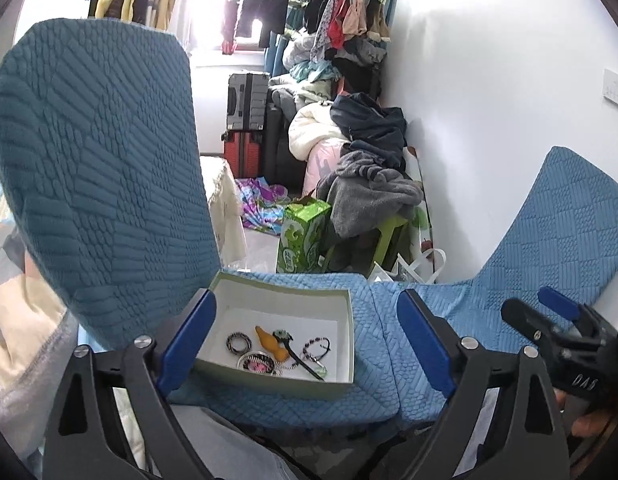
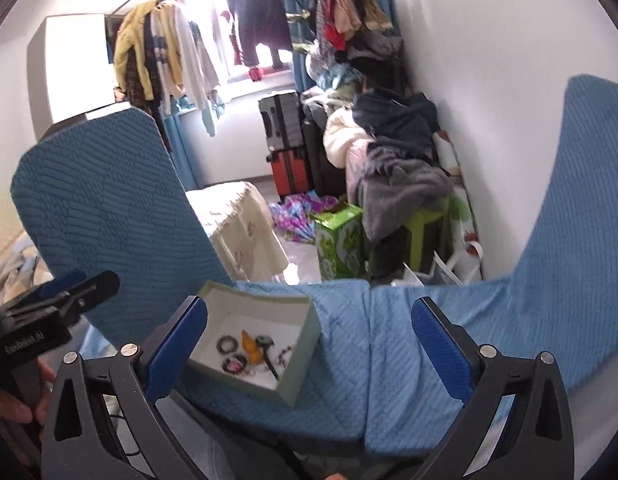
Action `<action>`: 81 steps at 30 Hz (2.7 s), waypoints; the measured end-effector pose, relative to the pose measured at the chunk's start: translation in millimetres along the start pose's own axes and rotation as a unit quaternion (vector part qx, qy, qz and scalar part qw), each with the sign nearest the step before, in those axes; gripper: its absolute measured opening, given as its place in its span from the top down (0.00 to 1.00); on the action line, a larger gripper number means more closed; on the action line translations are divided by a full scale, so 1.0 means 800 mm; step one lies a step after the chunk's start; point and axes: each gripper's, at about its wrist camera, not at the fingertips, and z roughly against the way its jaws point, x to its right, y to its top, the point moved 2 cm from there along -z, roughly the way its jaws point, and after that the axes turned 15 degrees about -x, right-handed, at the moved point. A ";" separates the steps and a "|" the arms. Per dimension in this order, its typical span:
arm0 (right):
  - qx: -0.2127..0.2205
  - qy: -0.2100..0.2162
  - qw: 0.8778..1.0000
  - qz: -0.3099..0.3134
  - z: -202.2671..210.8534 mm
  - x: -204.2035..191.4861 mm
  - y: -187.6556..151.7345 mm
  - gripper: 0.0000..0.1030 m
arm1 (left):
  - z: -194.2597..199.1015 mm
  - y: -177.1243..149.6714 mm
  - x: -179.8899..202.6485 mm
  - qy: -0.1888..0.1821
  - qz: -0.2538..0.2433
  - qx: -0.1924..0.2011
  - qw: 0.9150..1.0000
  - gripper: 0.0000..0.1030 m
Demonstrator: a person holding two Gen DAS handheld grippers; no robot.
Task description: Organize jewelry
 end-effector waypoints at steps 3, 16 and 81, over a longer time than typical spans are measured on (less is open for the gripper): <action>-0.001 -0.018 1.000 0.003 -0.004 0.004 -0.014 0.00 | -0.002 -0.009 0.000 0.004 0.004 -0.008 1.000 0.05; -0.013 -0.027 0.999 -0.014 -0.014 0.011 -0.045 0.00 | -0.024 -0.029 0.003 0.014 0.001 -0.041 0.999 0.01; -0.041 -0.048 0.998 -0.010 -0.039 0.007 -0.059 0.00 | -0.044 -0.038 -0.004 0.021 0.005 -0.068 0.997 0.01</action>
